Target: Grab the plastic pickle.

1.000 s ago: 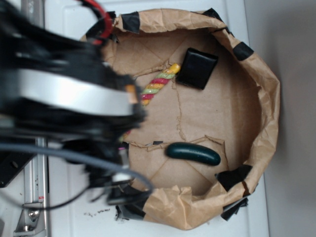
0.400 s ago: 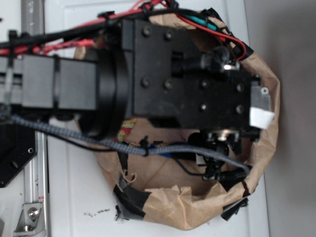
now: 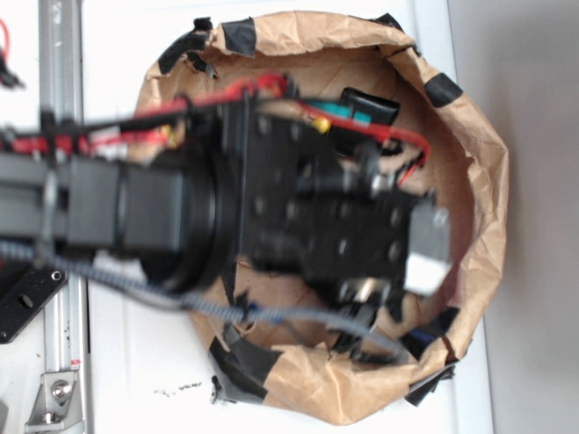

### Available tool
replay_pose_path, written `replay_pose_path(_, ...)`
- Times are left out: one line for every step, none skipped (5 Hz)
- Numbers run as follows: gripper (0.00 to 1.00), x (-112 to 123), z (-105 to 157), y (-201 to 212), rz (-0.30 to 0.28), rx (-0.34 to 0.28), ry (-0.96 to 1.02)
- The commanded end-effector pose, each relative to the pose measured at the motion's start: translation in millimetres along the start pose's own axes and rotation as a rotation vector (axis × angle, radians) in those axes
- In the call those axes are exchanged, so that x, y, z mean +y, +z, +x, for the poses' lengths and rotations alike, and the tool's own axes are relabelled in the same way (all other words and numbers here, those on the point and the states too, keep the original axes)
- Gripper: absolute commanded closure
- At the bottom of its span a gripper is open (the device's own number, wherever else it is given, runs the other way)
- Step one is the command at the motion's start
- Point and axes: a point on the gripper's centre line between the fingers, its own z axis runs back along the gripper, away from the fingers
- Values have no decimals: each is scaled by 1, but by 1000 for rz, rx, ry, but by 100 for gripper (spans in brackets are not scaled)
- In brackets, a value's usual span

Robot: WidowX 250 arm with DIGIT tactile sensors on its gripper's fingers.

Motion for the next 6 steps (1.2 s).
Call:
replay_pose_path(37,-17,10,-38,33,28,-24)
replay_pose_path(100,-8,13,-38,63,43,3)
replay_pose_path(100,11,12,13,159,1,97)
replay_pose_path(100,42,1,64,127,-23,202)
replay_pose_path(100,55,4,111,55,-31,244)
replay_pose_path(100,50,1,124,39,25,459)
